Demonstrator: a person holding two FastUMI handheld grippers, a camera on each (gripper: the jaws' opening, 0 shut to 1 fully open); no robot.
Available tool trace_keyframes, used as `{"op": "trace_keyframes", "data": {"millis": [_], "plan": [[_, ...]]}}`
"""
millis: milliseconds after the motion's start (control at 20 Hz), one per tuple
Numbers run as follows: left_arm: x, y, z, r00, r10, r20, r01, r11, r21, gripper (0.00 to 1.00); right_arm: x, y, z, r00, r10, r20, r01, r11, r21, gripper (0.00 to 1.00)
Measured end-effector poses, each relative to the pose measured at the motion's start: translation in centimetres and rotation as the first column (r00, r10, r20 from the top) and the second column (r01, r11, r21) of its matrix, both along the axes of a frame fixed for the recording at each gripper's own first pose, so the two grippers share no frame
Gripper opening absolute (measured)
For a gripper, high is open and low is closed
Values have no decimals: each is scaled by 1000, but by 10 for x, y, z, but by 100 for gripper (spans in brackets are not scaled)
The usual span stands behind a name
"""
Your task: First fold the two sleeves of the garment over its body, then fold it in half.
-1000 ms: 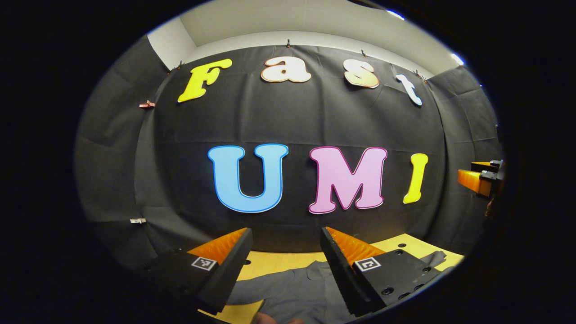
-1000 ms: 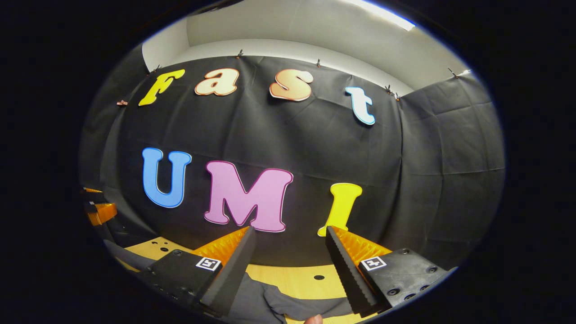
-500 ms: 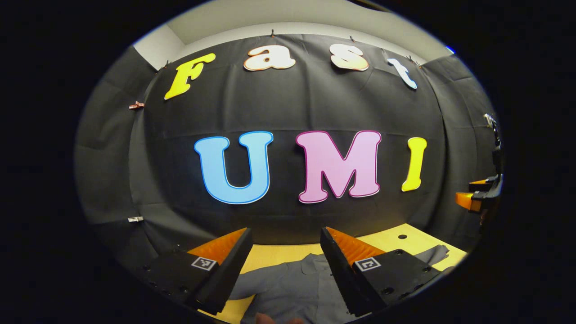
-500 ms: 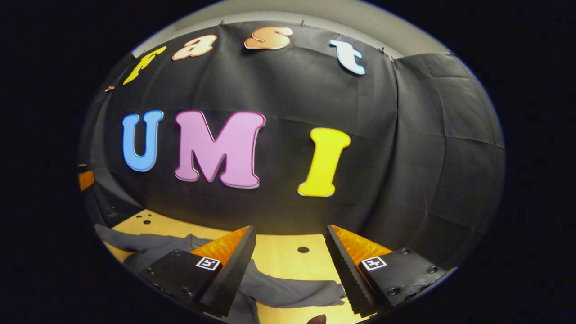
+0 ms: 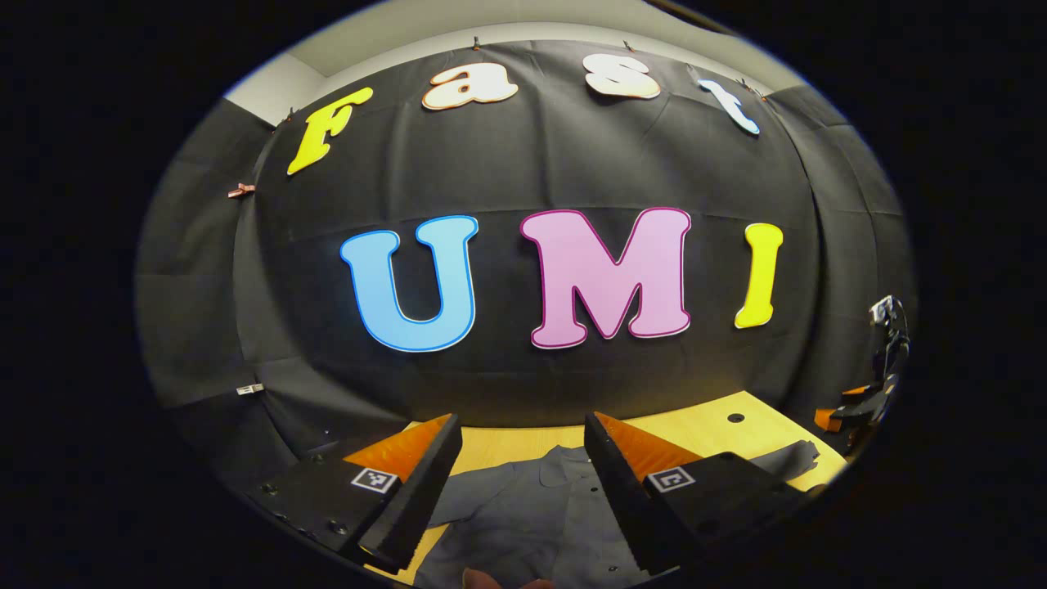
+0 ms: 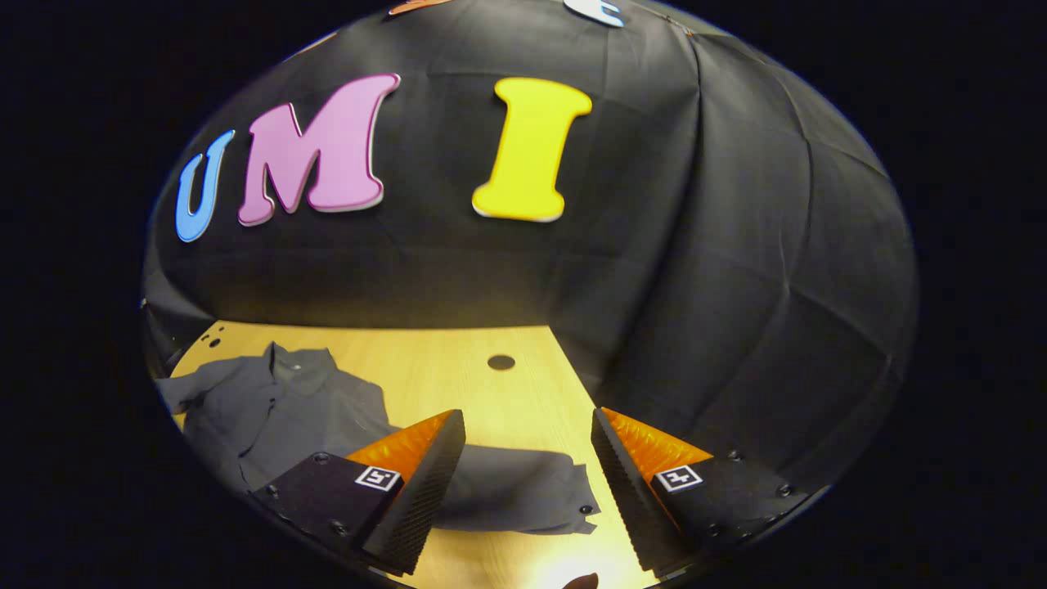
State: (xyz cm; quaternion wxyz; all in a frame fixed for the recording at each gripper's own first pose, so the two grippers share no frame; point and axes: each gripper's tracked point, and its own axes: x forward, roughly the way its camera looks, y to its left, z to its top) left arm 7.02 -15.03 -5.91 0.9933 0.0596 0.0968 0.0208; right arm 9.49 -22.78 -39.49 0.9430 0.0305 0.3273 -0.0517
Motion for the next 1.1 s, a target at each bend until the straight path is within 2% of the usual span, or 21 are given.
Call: {"op": "trace_keyframes", "data": {"millis": [200, 500, 900, 950, 1000, 1050, 1100], "plan": [[3, -11, -5, 999, 29, -25, -29, 999, 30, 97, -3, -19, -57, 995, -20, -97, 22, 1000, 21, 97], [3, -19, -11, 997, 64, -47, -62, 997, 38, 97, -17, -27, -122, 975, -7, -224, 14, 999, 30, 97], [-3, -7, -19, 993, 93, -77, -90, 995, 39, 97, -38, -22, -178, 931, -44, -361, 78, 994, 81, 97], [-4, -5, -19, 993, 93, -76, -91, 995, 39, 97, -31, -22, -178, 941, -68, -330, 106, 990, 96, 97], [-5, -2, -22, 993, 91, -80, -88, 995, 36, 97, -35, -21, -179, 937, -83, -339, 123, 987, 99, 97], [-5, 1, -23, 992, 90, -84, -87, 996, 32, 97, -33, -20, -177, 942, -79, -327, 117, 988, 98, 94], [-6, 4, -25, 992, 88, -86, -86, 996, 24, 98, -33, -12, -180, 945, -40, -324, 80, 990, 112, 84]]}}
